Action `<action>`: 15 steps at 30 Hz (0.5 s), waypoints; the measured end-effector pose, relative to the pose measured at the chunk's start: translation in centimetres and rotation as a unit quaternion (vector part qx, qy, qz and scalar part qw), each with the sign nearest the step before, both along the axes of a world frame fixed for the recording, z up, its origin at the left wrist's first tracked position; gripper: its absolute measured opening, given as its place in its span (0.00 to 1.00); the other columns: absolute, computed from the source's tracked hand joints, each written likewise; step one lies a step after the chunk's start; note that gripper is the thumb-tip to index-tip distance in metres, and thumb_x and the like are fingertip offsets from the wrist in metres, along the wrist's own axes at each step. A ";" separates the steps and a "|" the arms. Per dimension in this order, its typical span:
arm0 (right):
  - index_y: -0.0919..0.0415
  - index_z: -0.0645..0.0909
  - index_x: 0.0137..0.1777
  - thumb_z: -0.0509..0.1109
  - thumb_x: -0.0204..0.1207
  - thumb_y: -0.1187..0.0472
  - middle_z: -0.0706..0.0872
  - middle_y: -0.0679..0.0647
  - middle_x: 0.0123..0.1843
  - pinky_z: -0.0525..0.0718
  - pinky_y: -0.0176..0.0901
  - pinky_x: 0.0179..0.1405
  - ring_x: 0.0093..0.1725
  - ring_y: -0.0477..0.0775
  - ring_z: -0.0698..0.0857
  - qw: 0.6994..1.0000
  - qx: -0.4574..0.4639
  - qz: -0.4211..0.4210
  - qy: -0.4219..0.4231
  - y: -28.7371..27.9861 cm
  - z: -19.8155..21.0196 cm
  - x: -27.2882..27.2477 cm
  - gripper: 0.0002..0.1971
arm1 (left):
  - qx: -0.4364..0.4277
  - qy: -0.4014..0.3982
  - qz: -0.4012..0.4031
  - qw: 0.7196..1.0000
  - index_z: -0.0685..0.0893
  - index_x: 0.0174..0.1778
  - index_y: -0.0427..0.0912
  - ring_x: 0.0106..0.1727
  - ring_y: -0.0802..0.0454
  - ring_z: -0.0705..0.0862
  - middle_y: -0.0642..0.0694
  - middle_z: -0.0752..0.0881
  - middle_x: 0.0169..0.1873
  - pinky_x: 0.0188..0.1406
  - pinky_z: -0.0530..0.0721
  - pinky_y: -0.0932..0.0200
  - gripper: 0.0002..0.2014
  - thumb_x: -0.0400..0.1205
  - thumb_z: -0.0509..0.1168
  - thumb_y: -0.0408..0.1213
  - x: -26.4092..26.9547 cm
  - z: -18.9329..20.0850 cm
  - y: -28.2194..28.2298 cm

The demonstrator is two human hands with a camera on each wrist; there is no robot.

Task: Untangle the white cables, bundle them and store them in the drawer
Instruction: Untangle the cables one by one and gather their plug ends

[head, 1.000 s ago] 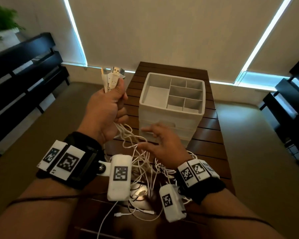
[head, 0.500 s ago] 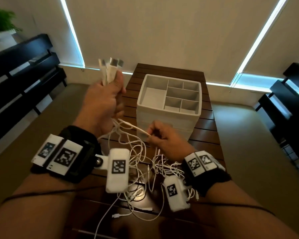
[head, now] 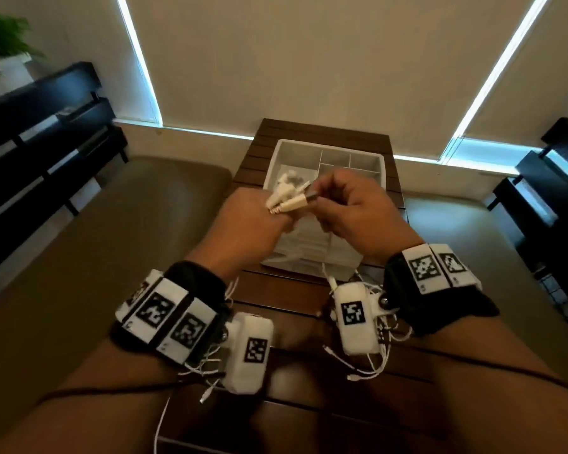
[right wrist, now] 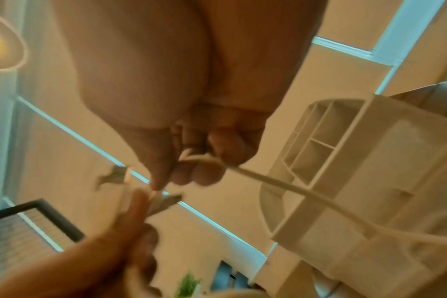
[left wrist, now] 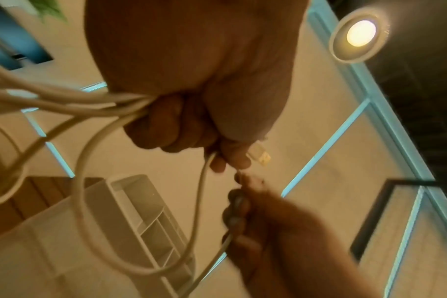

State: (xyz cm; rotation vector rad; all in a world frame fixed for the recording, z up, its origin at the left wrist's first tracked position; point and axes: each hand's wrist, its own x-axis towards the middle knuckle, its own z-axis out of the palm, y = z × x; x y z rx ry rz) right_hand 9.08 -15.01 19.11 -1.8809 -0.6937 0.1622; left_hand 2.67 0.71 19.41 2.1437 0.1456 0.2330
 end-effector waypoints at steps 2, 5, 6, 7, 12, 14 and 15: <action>0.62 0.79 0.50 0.66 0.80 0.64 0.84 0.52 0.35 0.79 0.36 0.29 0.31 0.46 0.81 0.998 -0.031 0.016 0.057 -0.9 -1.2 0.1 0.02 | -0.092 -0.021 0.083 0.992 0.84 0.29 0.47 0.20 0.62 0.75 0.56 0.79 0.18 0.21 0.73 0.65 0.12 0.79 0.71 0.43 0.4 0.3 0.8; 0.60 0.80 0.49 0.67 0.80 0.64 0.85 0.57 0.40 0.83 0.45 0.41 0.36 0.49 0.82 0.975 -0.159 0.038 0.149 -2.4 -6.3 -0.1 0.02 | -0.164 -0.085 0.198 0.963 0.81 0.30 0.47 0.18 0.63 0.75 0.56 0.79 0.20 0.22 0.74 0.64 0.12 0.79 0.71 0.42 0.9 2.2 3.4; 0.58 0.81 0.46 0.67 0.80 0.62 0.85 0.57 0.40 0.84 0.49 0.45 0.37 0.51 0.83 0.966 -0.199 0.036 0.159 -3.0 -8.0 -0.1 0.02 | -0.146 -0.101 0.218 0.960 0.82 0.32 0.46 0.20 0.64 0.76 0.55 0.80 0.21 0.23 0.75 0.65 0.11 0.79 0.71 0.43 1.0 2.8 4.7; 0.55 0.82 0.44 0.68 0.80 0.60 0.86 0.57 0.39 0.85 0.54 0.49 0.38 0.52 0.83 0.960 -0.232 0.027 0.157 -3.4 -9.3 -0.1 0.04 | -0.108 -0.107 0.231 0.961 0.83 0.35 0.45 0.23 0.65 0.76 0.55 0.80 0.24 0.23 0.73 0.70 0.09 0.79 0.71 0.44 0.9 3.3 5.7; 0.53 0.85 0.44 0.66 0.82 0.60 0.85 0.56 0.35 0.84 0.55 0.42 0.36 0.54 0.81 0.979 -0.173 -0.034 0.105 -1.7 -7.0 0.0 0.08 | 0.076 -0.107 0.254 0.958 0.83 0.53 0.41 0.31 0.68 0.74 0.51 0.83 0.39 0.23 0.69 0.77 0.15 0.74 0.74 0.42 0.1 2.4 6.0; 0.51 0.86 0.49 0.63 0.83 0.59 0.83 0.53 0.34 0.81 0.45 0.36 0.35 0.50 0.80 0.983 -0.177 -0.008 0.056 -0.4 -4.0 -0.2 0.09 | 0.042 -0.155 0.249 0.955 0.80 0.62 0.41 0.34 0.70 0.75 0.51 0.82 0.46 0.26 0.71 0.83 0.24 0.72 0.77 0.43 -0.2 1.9 3.8; 0.50 0.86 0.50 0.63 0.83 0.60 0.82 0.51 0.33 0.79 0.41 0.34 0.33 0.46 0.79 0.984 -0.172 0.009 0.035 0.0 -2.7 -0.3 0.10 | 0.041 -0.171 0.231 0.957 0.79 0.62 0.43 0.35 0.71 0.75 0.54 0.82 0.45 0.27 0.70 0.85 0.24 0.72 0.78 0.45 -0.4 1.8 2.4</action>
